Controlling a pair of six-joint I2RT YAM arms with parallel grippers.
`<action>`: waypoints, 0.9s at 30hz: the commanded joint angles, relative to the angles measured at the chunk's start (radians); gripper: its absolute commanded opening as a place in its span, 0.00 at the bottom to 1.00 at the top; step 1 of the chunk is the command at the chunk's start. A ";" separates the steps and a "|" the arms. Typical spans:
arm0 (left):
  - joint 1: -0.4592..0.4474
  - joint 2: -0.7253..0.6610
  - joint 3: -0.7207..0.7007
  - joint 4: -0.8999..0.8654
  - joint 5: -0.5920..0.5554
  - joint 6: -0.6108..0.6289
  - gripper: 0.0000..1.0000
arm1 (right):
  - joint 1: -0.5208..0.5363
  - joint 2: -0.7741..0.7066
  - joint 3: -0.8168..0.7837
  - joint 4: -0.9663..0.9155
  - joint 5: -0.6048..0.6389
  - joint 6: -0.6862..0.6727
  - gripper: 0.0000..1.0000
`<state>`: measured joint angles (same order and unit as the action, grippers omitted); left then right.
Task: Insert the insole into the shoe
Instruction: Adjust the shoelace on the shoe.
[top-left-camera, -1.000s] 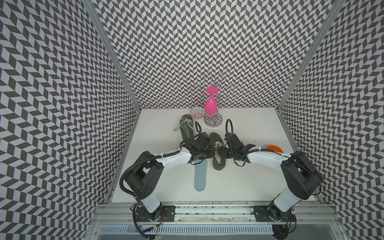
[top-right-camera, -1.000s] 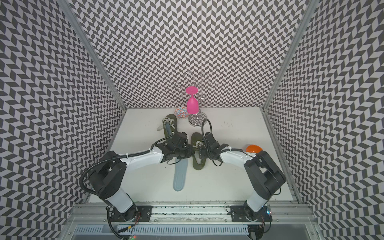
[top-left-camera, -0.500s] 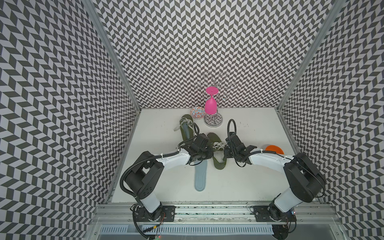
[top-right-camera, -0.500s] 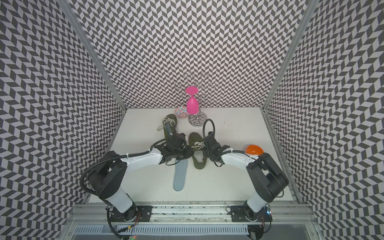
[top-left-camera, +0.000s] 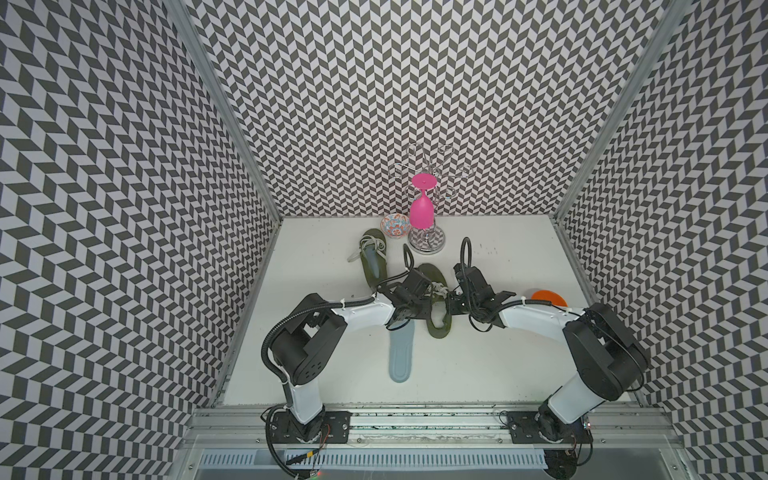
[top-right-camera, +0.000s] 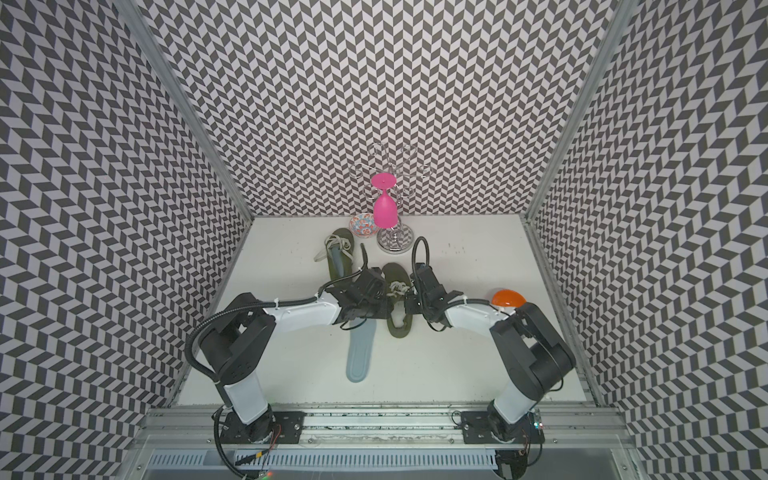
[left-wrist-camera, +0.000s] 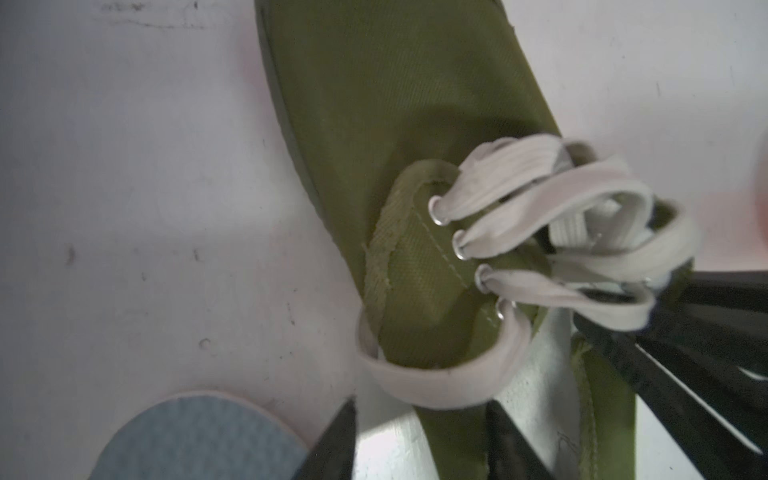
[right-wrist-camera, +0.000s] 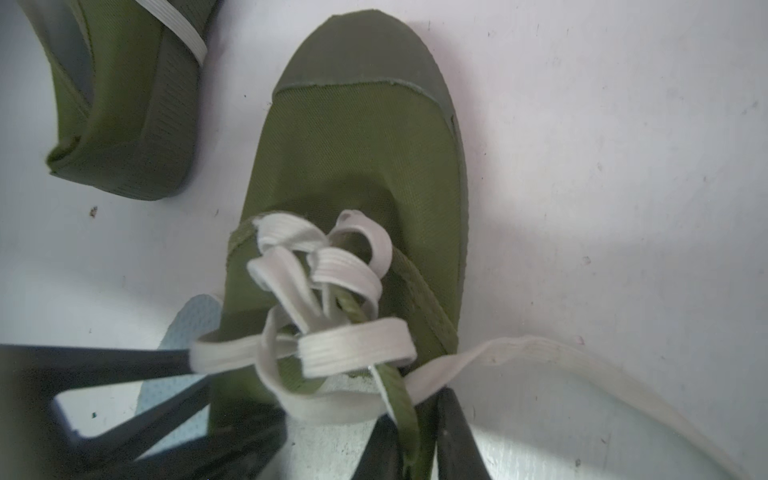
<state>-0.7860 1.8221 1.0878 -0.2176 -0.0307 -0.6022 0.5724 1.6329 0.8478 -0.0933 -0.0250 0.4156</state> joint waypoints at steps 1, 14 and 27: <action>-0.022 0.041 0.067 -0.077 -0.114 0.077 0.61 | -0.005 0.010 -0.007 0.056 -0.034 0.002 0.16; -0.081 0.204 0.244 -0.180 -0.399 0.200 0.71 | -0.038 0.011 -0.001 0.076 -0.101 -0.003 0.15; 0.086 -0.004 0.085 0.002 0.055 0.144 0.05 | -0.099 0.036 0.000 0.036 -0.108 -0.018 0.14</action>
<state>-0.7513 1.8927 1.2427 -0.2657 -0.1692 -0.3981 0.5106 1.6512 0.8482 -0.0746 -0.1734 0.4099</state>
